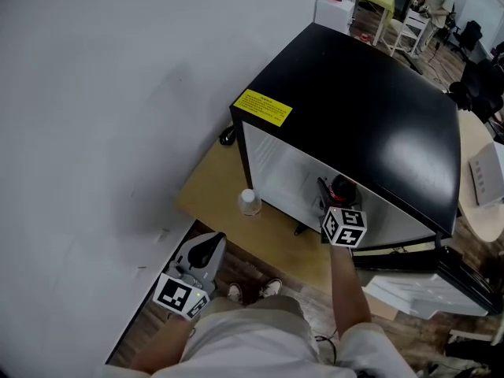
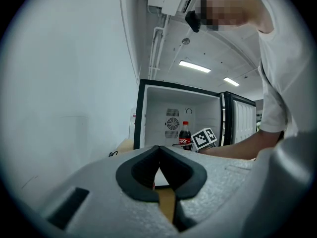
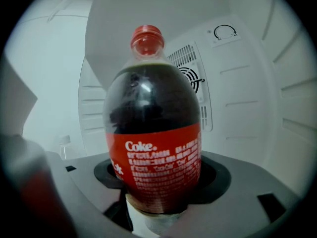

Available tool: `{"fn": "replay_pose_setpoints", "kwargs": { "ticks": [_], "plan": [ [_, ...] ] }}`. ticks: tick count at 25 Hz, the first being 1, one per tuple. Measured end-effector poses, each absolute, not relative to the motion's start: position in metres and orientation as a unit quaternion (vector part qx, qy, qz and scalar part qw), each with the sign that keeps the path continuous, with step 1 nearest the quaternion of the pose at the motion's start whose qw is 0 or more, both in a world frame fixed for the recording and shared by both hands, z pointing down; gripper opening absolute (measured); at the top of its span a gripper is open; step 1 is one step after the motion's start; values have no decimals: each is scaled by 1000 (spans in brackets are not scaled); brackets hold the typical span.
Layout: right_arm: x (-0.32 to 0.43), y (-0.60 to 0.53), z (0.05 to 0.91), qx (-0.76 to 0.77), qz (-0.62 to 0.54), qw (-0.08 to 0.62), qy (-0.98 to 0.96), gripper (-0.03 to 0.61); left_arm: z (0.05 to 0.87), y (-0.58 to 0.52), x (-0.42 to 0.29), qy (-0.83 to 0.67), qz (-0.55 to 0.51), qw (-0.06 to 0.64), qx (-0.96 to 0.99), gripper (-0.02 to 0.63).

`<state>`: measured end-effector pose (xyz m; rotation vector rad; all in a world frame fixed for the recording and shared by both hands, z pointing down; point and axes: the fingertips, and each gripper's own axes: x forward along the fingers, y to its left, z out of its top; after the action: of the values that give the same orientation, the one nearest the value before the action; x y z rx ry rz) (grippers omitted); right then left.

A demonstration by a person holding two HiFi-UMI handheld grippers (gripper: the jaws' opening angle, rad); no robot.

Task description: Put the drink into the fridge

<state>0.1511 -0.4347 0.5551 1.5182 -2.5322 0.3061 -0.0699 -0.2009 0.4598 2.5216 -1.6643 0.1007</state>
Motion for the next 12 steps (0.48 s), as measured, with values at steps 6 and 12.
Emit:
{"fn": "replay_pose_setpoints", "kwargs": {
  "ticks": [6, 12],
  "plan": [
    [157, -444, 569, 518, 113, 88, -843, 321, 464, -197, -72, -560, 41, 64, 825, 14],
    [159, -449, 576, 520, 109, 94, -842, 321, 466, -193, -73, -565, 47, 66, 821, 14]
  ]
}}
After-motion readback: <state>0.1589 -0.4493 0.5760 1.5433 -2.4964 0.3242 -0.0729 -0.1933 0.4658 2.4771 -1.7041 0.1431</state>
